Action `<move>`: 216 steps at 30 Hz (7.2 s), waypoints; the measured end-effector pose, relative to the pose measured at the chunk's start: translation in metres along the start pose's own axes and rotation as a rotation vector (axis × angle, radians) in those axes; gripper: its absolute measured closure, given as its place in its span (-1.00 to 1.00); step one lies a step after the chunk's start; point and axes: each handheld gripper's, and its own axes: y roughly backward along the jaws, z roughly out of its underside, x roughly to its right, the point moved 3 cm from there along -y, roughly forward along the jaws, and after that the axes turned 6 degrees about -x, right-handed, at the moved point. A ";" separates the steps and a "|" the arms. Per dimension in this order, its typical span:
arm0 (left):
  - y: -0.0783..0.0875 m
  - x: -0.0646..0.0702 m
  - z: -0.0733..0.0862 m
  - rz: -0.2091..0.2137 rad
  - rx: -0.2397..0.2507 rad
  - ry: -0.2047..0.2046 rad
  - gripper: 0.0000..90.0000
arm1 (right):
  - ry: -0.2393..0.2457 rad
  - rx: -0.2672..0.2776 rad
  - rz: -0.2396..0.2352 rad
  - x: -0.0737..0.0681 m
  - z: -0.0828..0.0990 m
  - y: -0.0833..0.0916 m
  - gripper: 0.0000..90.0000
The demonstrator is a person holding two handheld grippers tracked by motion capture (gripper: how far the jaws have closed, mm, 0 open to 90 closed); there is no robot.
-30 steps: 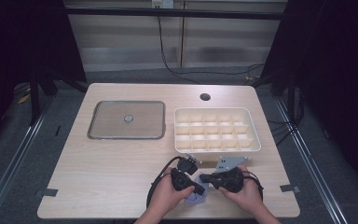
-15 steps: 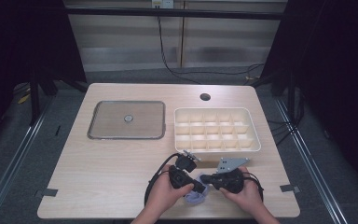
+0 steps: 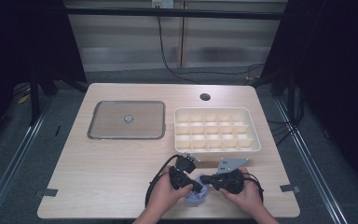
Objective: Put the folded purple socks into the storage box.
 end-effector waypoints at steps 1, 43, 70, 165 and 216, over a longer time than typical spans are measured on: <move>0.000 0.001 0.000 -0.003 -0.003 -0.002 0.82 | 0.003 0.000 0.001 0.000 0.000 0.000 1.00; -0.011 0.013 0.009 0.010 0.013 -0.008 0.95 | -0.016 0.008 0.034 0.006 -0.005 -0.004 0.98; -0.005 0.019 -0.002 0.033 0.068 -0.041 0.72 | -0.083 0.041 0.038 0.017 -0.004 0.011 0.66; 0.039 -0.069 0.051 -0.312 0.231 -0.137 -0.27 | -0.468 -0.210 -0.149 0.028 0.007 0.012 0.02; 0.036 -0.089 0.069 -0.410 0.291 -0.162 -0.61 | -0.548 -0.318 -0.204 0.039 -0.027 0.048 0.64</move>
